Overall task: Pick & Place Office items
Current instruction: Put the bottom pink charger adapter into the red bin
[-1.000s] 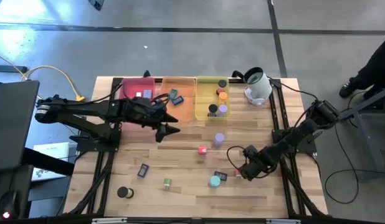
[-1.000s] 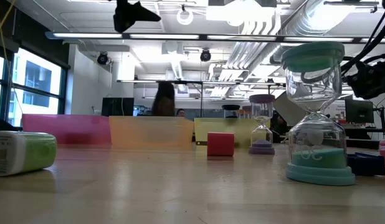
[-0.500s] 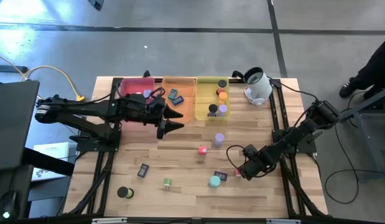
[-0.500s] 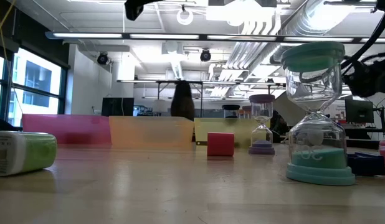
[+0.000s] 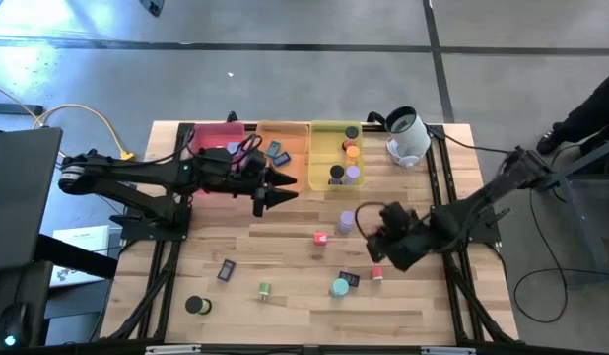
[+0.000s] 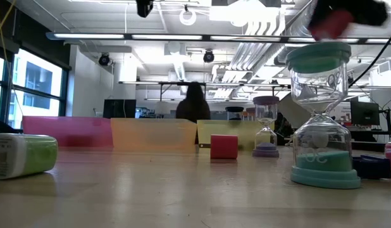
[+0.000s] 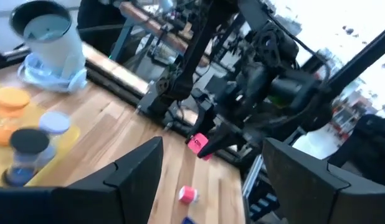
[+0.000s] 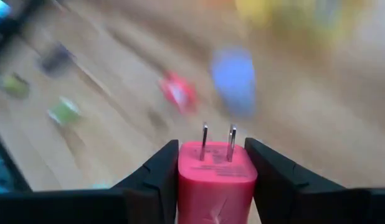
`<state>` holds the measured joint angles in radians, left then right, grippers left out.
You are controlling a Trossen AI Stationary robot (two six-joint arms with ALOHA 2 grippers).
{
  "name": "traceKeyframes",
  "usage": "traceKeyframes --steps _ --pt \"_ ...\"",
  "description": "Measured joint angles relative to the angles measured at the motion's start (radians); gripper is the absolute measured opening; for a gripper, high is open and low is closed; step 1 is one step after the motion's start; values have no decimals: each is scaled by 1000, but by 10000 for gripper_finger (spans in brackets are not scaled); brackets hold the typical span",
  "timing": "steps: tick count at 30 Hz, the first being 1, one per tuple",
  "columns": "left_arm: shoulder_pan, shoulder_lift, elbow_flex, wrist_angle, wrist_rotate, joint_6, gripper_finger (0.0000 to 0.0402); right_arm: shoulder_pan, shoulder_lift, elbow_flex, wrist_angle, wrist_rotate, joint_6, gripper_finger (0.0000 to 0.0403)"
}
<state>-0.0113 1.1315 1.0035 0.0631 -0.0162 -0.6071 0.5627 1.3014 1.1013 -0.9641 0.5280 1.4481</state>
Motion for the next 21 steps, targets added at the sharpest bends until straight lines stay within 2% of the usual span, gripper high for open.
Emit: traceKeyframes --steps 2,6,9,13,16,21 --pt "0 17 0 34 -1 6 268 -24 -13 56 44 97 -113 142" --pt "0 56 0 104 -1 79 268 -78 -16 126 216 206 -379 142" --pt "0 86 0 150 11 64 268 -116 -15 141 451 198 -650 142" --pt "0 128 0 244 89 26 268 -147 -14 141 753 172 -946 142" --pt "0 150 0 357 120 11 268 -173 -14 141 888 171 -1049 142" --pt "0 192 0 550 122 1 268 -227 -14 141 977 126 -1130 142"
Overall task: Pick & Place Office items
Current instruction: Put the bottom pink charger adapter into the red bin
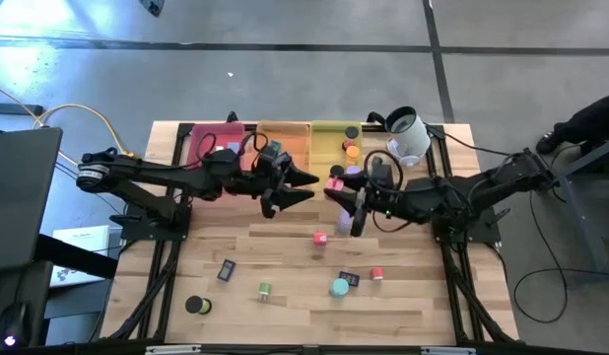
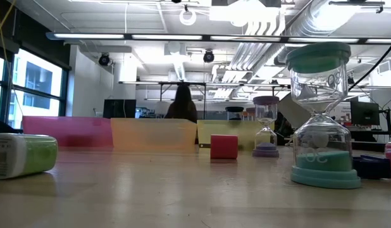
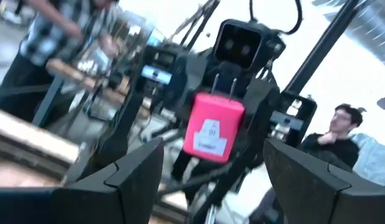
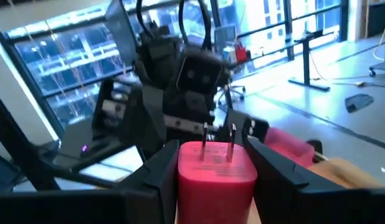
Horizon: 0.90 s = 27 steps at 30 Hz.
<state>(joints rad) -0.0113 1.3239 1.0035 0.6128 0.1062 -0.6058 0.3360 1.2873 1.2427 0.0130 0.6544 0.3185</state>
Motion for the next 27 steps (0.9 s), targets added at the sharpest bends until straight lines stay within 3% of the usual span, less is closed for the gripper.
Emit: traceKeyframes --steps 11,18,22,27 --pt "5 67 0 177 -68 74 268 -94 0 0 161 -64 -28 142" --pt "8 68 0 227 -112 -86 268 -122 0 0 187 -107 -28 142" --pt "11 68 0 223 -81 -153 268 -123 0 0 186 -107 -28 142" --pt "44 68 0 223 33 -212 269 -123 0 0 186 -109 -32 142"
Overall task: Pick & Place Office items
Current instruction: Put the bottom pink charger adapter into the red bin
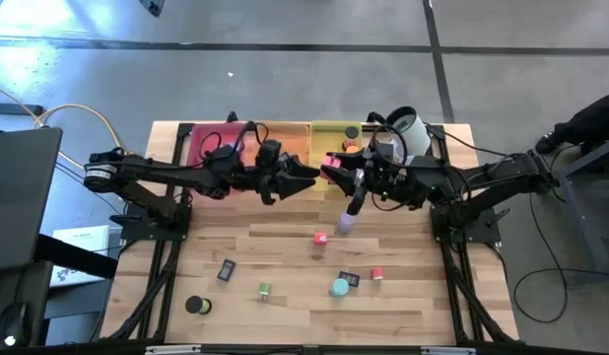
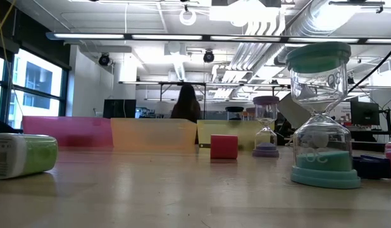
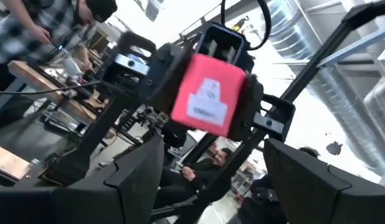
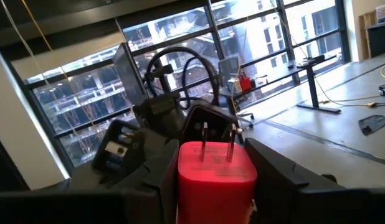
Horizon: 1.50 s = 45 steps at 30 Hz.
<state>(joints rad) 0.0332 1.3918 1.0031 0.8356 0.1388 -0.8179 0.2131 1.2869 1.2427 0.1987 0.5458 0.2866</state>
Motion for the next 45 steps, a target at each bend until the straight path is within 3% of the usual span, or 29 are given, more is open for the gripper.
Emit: traceKeyframes --steps 9,13,19,26,37,45 --pt "12 0 0 18 10 -78 335 0 1 0 11 4 -29 142" --pt "12 0 0 76 -78 -80 357 -8 24 0 115 4 -67 142" --pt "10 -1 0 214 -159 -32 360 -25 74 0 262 -21 -157 142" --pt "13 -1 1 228 -168 -186 360 -95 94 0 328 -137 -125 142" --pt "20 -1 1 227 -129 -340 360 -182 130 2 331 -340 19 142" --pt "37 -1 0 226 -38 -395 360 -190 153 2 345 -363 51 142"
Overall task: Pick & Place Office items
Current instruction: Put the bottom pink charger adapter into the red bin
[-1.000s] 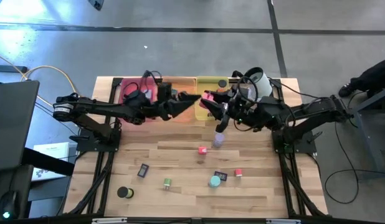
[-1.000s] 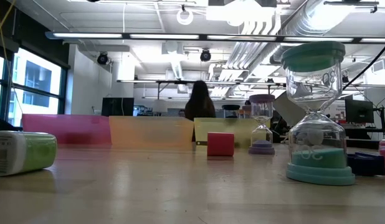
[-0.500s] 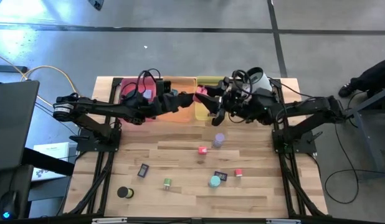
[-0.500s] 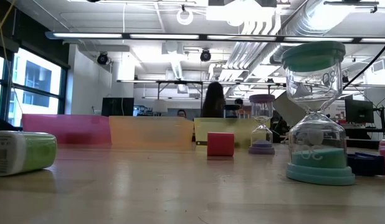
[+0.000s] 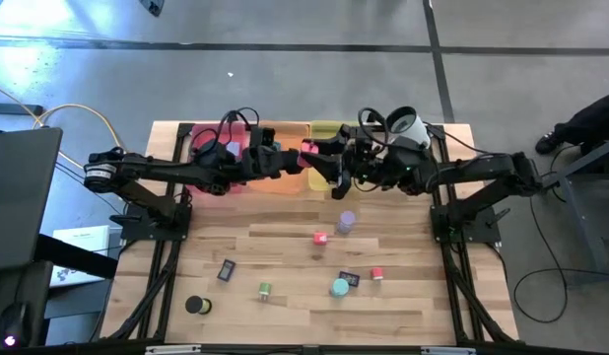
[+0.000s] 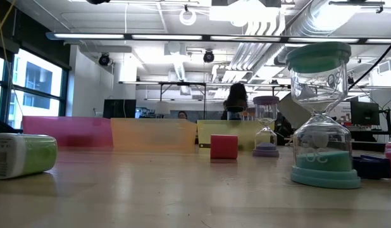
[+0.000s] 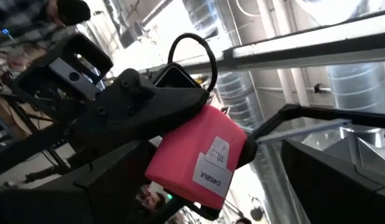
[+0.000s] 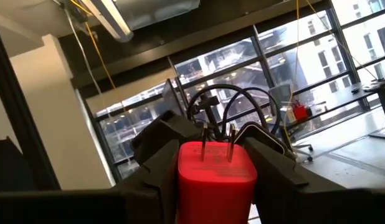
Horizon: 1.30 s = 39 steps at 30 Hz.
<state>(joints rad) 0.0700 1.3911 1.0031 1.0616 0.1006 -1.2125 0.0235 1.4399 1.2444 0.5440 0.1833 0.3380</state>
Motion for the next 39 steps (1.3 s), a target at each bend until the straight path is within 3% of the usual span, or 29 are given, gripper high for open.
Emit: traceKeyframes --steps 22,34,39 --pt "0 1 0 -1 24 8 357 1 -2 -1 -7 45 -44 142" --pt "17 2 0 -3 47 32 246 0 -2 -1 15 53 56 142" --pt "19 2 0 -3 51 73 222 0 -3 -1 15 52 113 142"
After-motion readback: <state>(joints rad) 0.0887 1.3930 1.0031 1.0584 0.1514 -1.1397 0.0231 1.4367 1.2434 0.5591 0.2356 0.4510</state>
